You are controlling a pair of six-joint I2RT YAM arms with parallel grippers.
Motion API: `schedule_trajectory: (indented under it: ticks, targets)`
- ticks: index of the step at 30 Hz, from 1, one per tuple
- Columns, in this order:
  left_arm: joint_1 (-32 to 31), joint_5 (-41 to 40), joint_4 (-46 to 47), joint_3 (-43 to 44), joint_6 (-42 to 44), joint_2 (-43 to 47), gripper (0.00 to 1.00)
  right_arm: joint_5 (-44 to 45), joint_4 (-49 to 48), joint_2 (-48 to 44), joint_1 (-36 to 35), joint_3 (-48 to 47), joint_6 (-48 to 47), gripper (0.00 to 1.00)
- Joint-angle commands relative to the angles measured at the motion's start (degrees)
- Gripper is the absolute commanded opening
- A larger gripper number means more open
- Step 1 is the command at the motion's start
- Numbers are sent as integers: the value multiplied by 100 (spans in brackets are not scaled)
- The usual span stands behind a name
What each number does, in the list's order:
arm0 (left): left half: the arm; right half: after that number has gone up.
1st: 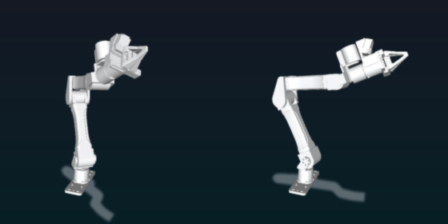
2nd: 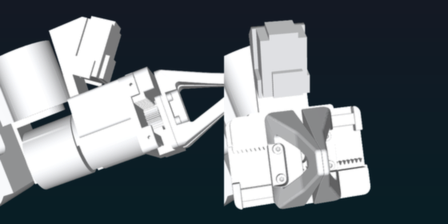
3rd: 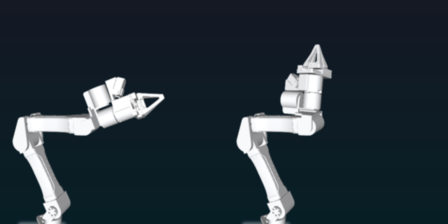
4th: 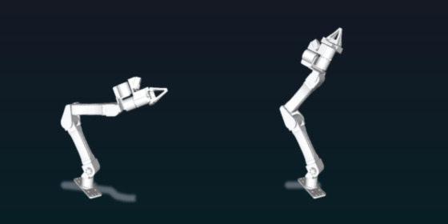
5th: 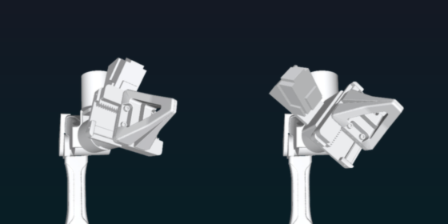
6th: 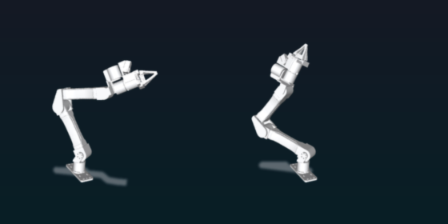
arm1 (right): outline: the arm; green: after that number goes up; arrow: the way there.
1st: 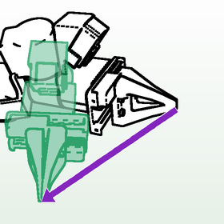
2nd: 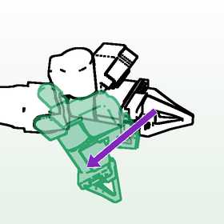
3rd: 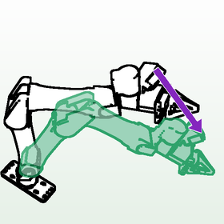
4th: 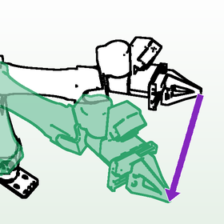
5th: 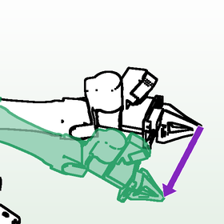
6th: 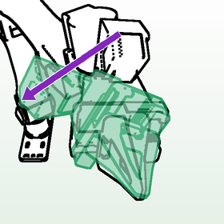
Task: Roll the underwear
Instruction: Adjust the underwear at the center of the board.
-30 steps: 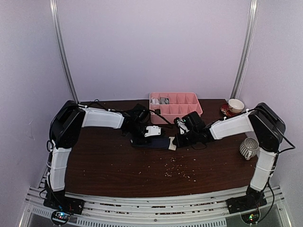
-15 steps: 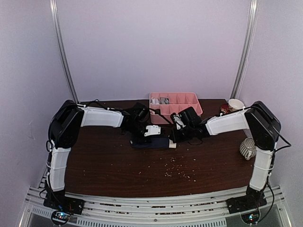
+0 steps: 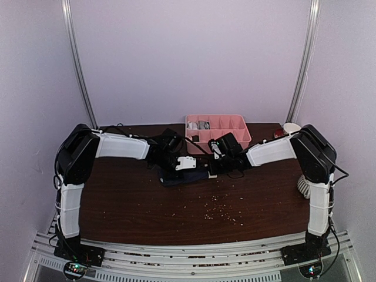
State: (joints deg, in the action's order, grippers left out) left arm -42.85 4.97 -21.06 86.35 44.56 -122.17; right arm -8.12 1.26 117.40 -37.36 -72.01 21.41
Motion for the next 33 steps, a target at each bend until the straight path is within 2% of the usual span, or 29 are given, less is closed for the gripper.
schedule_trajectory:
  ticks: [1,3,6,11,15,24,33]
  targets:
    - [176,-126,145,-98,-40,563,45,266,655,432,36,158,52,6]
    - [178,-205,221,-201,-65,757,49,267,663,443,41,167,48,6]
    - [177,-195,254,-448,-83,1027,49,267,678,434,43,178,24,6]
    - [179,5,252,-1078,-147,1288,28,253,693,416,42,186,-5,6]
    - [180,101,267,-1326,-192,1200,16,273,705,424,45,187,-13,6]
    - [266,-489,576,-1578,-267,888,0,298,737,408,45,230,-48,6]
    - [427,-325,274,-2042,-126,954,0,354,821,411,45,176,-93,6]
